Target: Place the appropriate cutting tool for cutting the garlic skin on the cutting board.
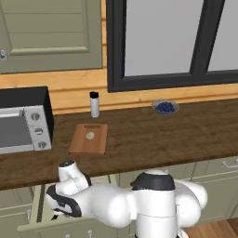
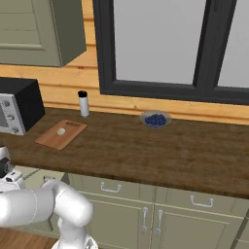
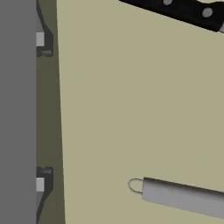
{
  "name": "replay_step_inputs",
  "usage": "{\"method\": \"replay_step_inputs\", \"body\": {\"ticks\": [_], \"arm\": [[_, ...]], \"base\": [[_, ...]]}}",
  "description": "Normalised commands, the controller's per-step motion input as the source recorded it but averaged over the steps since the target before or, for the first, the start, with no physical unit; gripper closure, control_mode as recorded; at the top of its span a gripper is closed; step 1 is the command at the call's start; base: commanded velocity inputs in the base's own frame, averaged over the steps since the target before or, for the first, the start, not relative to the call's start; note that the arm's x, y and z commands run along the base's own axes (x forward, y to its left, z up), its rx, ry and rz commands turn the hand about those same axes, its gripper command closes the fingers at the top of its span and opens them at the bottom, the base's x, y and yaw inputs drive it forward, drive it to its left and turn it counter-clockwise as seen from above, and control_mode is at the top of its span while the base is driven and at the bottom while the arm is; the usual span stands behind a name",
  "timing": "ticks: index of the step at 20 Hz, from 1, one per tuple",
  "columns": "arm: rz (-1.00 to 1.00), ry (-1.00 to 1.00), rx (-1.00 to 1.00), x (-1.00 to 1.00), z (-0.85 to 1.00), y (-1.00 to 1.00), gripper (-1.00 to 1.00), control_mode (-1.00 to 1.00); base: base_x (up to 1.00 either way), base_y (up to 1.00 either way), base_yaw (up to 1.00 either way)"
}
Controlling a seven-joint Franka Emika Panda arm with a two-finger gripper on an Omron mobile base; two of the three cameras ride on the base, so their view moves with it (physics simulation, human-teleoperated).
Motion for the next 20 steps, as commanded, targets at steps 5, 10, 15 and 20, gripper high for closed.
{"method": "replay_step_inputs", "body": {"ticks": [5, 10, 15, 20], "arm": [[-0.07, 0.06, 0.1, -0.98, -0.03, 0.0, -1.0, -1.0], [-0.07, 0.09, 0.1, -1.0, 0.01, 0.0, -1.0, -1.0], [-0.1, 0.1, 0.05, -1.0, 0.22, 0.0, -1.0, -1.0], [-0.09, -0.08, -0.04, 0.04, 0.46, 0.47, -1.0, -1.0]], "base": [[0.0, 0.0, 0.0], [0.0, 0.0, 0.0], [0.0, 0.0, 0.0], [0.0, 0.0, 0.0]]}}
